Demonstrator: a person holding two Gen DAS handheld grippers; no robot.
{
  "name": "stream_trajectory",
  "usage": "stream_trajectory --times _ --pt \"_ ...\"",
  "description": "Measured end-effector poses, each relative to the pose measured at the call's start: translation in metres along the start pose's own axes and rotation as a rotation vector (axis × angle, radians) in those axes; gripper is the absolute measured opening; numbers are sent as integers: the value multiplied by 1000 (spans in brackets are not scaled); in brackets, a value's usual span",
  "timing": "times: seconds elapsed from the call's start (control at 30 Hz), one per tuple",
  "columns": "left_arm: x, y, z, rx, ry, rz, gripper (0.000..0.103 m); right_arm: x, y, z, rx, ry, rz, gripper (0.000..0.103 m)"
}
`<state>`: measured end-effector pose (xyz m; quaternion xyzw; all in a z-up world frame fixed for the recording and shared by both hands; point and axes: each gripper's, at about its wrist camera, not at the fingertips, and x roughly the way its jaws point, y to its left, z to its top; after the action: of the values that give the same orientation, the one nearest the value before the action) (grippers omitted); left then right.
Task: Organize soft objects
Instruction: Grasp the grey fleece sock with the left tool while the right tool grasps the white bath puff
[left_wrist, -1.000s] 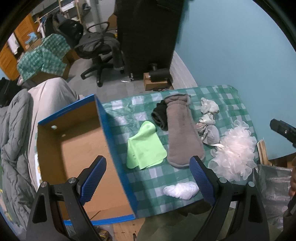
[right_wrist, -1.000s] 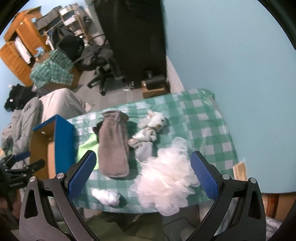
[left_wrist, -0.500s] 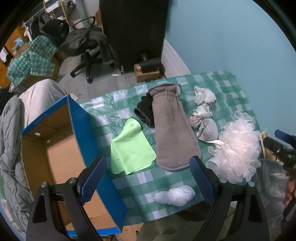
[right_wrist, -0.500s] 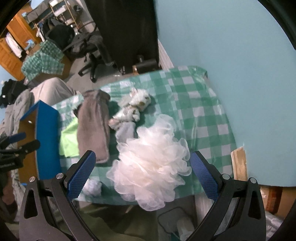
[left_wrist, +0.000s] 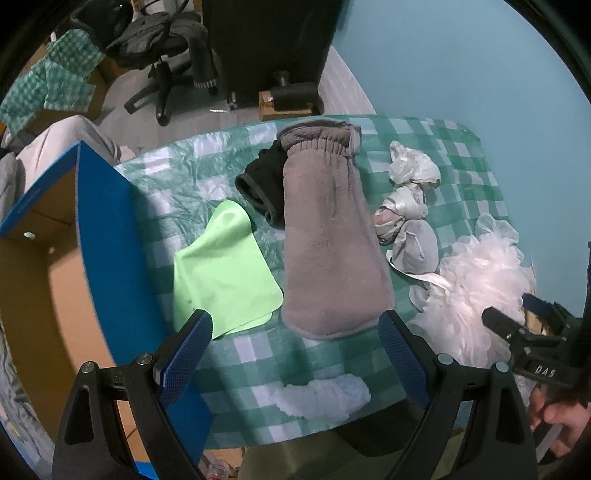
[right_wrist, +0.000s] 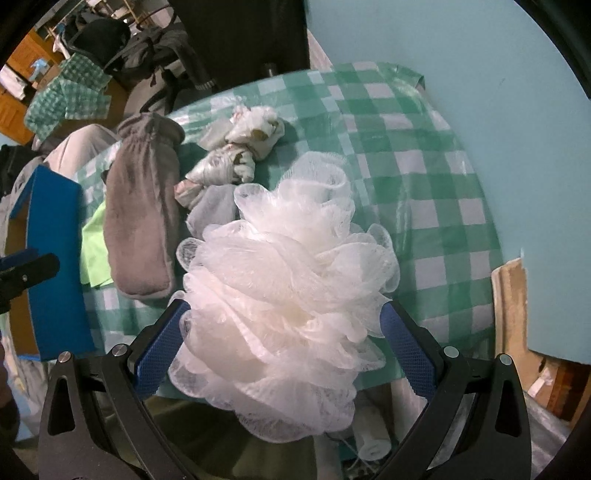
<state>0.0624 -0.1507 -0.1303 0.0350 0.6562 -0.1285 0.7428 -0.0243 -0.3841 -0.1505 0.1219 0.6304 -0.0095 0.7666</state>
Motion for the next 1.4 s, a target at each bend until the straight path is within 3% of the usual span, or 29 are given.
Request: stream_trajectory --times 0.43,0.8,0.87,1.03,1.1,1.3,1.4 --pt "43 -12 23 -12 59 24 93 56 -11 -5 -13 98 15 101" --pt "79 -21 36 -12 105 82 93 76 -32 -10 -45 132 116 101" --pt "87 -21 38 -23 119 91 93 77 -35 -10 -47 144 132 97" --pt "96 -24 41 -43 146 80 92 64 -38 -11 -100 122 149 71" --pt "98 -25 45 -40 151 84 93 54 -39 -13 -131 108 146 66" --pt "96 -31 57 -58 139 83 92 29 -60 -16 -158 60 126 62" --pt "97 -32 59 -79 138 63 82 15 -78 -19 -142 34 123 62"
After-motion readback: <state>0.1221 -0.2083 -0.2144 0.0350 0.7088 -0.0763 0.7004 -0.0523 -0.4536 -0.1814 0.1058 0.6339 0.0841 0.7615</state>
